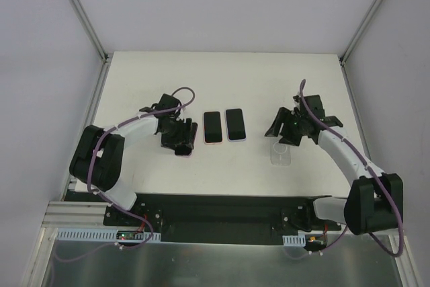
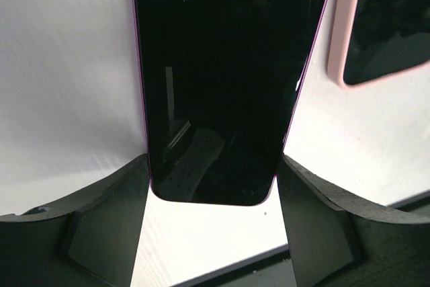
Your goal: Put the phone into the phone case
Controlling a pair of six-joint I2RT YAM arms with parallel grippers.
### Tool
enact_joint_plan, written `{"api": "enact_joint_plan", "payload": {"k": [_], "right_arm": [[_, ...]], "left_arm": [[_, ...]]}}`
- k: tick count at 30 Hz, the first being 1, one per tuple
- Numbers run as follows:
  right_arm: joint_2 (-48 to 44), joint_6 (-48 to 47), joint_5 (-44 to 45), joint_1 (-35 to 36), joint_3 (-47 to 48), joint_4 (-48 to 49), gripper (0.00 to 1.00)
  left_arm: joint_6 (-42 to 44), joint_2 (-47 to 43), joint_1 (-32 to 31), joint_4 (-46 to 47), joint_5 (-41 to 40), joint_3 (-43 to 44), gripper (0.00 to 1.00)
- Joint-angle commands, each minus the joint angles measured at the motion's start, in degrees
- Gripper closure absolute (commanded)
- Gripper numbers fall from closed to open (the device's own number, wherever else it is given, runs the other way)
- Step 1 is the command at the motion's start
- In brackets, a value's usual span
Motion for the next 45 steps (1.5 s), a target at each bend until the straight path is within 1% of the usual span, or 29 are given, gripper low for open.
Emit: {"api": "enact_joint_plan", "payload": {"k": [1,2,3,4,5,6,7,8,11,12,14,19,26,36,40,45], "right_arm": [[-3.2,18.4,3.0,11.4,-3.1,13.9,0.34],[-2.5,20.0,4.4,16.4,-2.6,14.9,0.35],[-1.2,21.5,5.7,18.9,-1.8,15.8,0.35],[1.9,23.6,7.9,21.2,0.9,16.1,0.35],[3.9,24.5,8.4,25.4,2.3,16.2,0.36],[5.9,25.2,8.7,27.4,4.2,16.4,0.37],[9.8,26.6,10.1,29.3,7.2,16.5,0.37],[11.8,27.3,10.7,32.8,8.7,16.9,0.38],[19.0,31.8,9.3,37.2,12.1,21.2,0.4],[20.6,33.0,8.4,37.8,12.7,24.9,0.41],[24.8,34.9,6.9,39.5,15.5,26.7,0.41],[30.2,35.5,7.4,41.5,19.4,28.3,0.43],[32.4,36.7,8.7,42.3,19.7,28.3,0.5],[33.8,35.9,8.0,42.3,20.2,28.5,0.51],[34.5,36.1,7.5,42.5,19.7,29.5,0.55],[37.2,37.6,4.7,42.9,19.0,34.5,0.62]], "left_arm": [[-4.2,-4.4,-0.7,1.2,5.0,-4.8,0.34],[-4.6,-4.8,-0.7,1.4,5.0,-6.0,0.34],[-4.7,-5.2,-0.8,1.9,5.2,-6.6,0.34],[-4.8,-5.9,-0.8,2.2,5.4,-7.2,0.34],[-5.1,-6.1,-0.8,2.3,5.6,-8.4,0.34],[-5.6,-6.5,-0.9,2.7,6.1,-9.1,0.34],[-5.9,-7.5,-1.1,3.8,6.4,-9.9,0.34],[-6.2,-8.1,-1.2,4.3,6.7,-11.6,0.34],[-7.4,-10.4,-1.3,7.0,8.3,-14.8,0.34],[-7.7,-11.0,-1.3,7.4,8.9,-15.4,0.34],[-8.1,-12.5,-1.3,8.2,9.7,-17.2,0.34],[-7.8,-14.5,-1.3,8.5,9.7,-18.6,0.33],[-9.1,-15.4,-1.3,10.0,10.7,-19.9,0.34],[-9.1,-15.4,-1.3,10.2,11.2,-20.0,0.33],[-9.1,-16.1,-1.3,10.2,11.1,-20.3,0.33],[-9.5,-16.7,-1.3,10.7,11.5,-20.5,0.33]]}}
